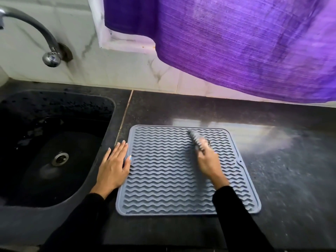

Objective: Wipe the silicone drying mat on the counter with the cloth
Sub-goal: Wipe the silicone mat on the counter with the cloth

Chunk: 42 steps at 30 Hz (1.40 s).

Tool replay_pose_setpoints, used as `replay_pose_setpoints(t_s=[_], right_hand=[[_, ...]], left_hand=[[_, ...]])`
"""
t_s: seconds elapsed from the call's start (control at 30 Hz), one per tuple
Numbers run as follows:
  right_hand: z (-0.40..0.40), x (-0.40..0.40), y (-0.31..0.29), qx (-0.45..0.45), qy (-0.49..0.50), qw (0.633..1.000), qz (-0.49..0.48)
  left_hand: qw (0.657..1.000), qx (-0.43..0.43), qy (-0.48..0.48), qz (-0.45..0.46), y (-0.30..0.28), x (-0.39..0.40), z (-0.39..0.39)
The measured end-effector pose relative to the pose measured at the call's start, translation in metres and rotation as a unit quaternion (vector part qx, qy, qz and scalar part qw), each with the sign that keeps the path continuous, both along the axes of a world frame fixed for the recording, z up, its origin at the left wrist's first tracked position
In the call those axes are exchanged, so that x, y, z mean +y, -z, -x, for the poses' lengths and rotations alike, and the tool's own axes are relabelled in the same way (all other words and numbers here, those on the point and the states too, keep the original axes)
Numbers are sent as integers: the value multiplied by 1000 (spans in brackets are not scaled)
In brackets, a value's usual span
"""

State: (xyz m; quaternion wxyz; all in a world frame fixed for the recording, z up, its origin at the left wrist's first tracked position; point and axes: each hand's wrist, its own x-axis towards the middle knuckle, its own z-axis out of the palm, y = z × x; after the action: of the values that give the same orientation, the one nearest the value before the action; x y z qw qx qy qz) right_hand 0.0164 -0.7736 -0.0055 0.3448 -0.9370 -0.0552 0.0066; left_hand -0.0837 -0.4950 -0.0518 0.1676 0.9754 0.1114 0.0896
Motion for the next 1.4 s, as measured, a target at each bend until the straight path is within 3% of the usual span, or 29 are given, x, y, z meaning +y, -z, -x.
replay_pose_setpoints(t_s=[0.07, 0.43, 0.5, 0.57, 0.63, 0.67, 0.73, 0.87, 0.93, 1.0, 1.27, 1.4], right_hand=[[11, 11, 15, -65, -44, 986, 149], [5, 9, 27, -56, -67, 972, 218], [1, 7, 22, -32, -53, 991, 118], [-13, 0, 16, 16, 17, 997, -79], [-22, -10, -2, 48, 135, 959, -243], [-25, -16, -7, 64, 189, 922, -333], [-26, -8, -20, 70, 221, 889, -396], [-5, 43, -17, -39, 34, 991, -126], [12, 65, 3, -37, -48, 998, 16], [24, 76, 21, -90, -63, 984, 140], [19, 79, 28, -91, -52, 972, 211], [14, 79, 30, -113, -55, 973, 192]], left_hand=[[1000, -2, 2, -2, 0, -1, -1], [1000, -3, -6, -6, 0, -2, -1], [1000, 0, -7, -4, 0, -2, -1], [1000, 4, -6, -4, 0, -2, -2], [1000, 5, -2, -4, -1, -1, -1], [1000, 4, 0, -3, -2, -1, -1], [1000, 0, 0, -5, -8, -2, -4], [1000, 6, 5, -23, -16, 5, -21], [999, 22, 19, -32, -16, 13, -30], [998, 38, 30, -37, -13, 20, -37], [998, 21, 35, -54, -5, 23, -39], [998, 12, 35, -45, -2, 25, -41]])
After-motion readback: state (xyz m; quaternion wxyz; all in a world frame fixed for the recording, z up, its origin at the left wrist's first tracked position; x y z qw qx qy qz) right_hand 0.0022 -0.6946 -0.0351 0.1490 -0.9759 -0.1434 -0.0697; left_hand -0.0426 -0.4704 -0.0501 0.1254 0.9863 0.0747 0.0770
